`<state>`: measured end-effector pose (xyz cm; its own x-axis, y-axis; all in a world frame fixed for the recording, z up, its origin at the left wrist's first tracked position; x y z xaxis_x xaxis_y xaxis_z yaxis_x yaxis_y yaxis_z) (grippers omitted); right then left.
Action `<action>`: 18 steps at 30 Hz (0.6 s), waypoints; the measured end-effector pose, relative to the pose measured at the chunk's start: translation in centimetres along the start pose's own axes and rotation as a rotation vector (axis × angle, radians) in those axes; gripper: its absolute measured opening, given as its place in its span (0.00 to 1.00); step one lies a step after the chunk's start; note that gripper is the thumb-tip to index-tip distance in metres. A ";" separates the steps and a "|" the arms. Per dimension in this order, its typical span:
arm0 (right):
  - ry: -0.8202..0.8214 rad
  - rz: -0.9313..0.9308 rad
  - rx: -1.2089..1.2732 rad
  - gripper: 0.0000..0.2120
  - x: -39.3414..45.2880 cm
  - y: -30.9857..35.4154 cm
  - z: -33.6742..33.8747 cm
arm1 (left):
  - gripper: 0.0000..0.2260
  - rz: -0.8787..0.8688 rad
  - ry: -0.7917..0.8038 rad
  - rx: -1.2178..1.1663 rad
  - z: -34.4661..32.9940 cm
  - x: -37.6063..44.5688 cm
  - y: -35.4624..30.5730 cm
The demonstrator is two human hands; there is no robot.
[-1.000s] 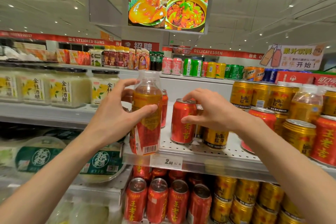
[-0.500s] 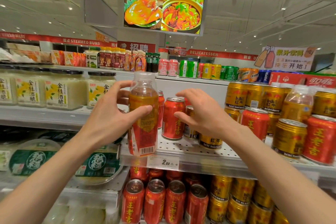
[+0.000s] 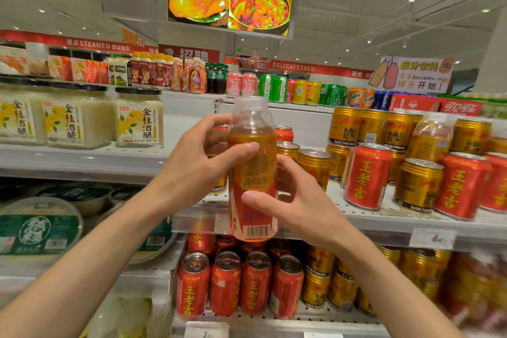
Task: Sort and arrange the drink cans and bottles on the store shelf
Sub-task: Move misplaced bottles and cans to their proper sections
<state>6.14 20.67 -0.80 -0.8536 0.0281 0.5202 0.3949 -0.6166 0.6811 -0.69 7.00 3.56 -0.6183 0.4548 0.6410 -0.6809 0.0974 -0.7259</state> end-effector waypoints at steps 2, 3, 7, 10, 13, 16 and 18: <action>-0.068 -0.027 0.031 0.31 -0.7 -0.5 0.8 | 0.27 -0.020 0.035 -0.015 -0.8 -0.1 0.2; -0.094 -0.044 0.039 0.31 -1.2 -0.8 1.1 | 0.26 -0.024 0.056 -0.014 -1.3 -0.2 0.4; -0.151 -0.141 0.038 0.33 -3.8 -2.4 1.8 | 0.21 -0.022 0.097 0.047 -2.9 -1.2 1.6; -0.200 -0.215 0.100 0.28 -6.7 -3.8 2.6 | 0.18 0.012 0.010 -0.008 -3.0 -2.8 3.0; -0.274 -0.265 0.157 0.26 -10.1 -5.2 3.6 | 0.14 0.043 -0.022 -0.020 -4.2 -5.3 4.3; -0.351 -0.313 0.180 0.26 -13.7 -7.3 4.3 | 0.12 0.103 -0.055 -0.064 -5.9 -8.0 6.1; -0.386 -0.347 0.184 0.27 -16.0 -9.2 4.9 | 0.13 0.155 -0.081 -0.056 -7.6 -9.8 7.5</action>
<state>17.82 29.74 -12.79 -0.7715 0.5127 0.3768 0.1952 -0.3730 0.9071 3.25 9.99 -10.10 -0.7454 0.3959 0.5362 -0.5532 0.0813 -0.8291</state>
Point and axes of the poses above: each hand's wrist, its own x-axis towards the middle knuckle, its own z-axis out of the back of the hand, y = z × x, the point moved 10 cm from there along x, towards the middle knuckle, and after that the axes turned 1 degree about x, right-handed, at the moved point
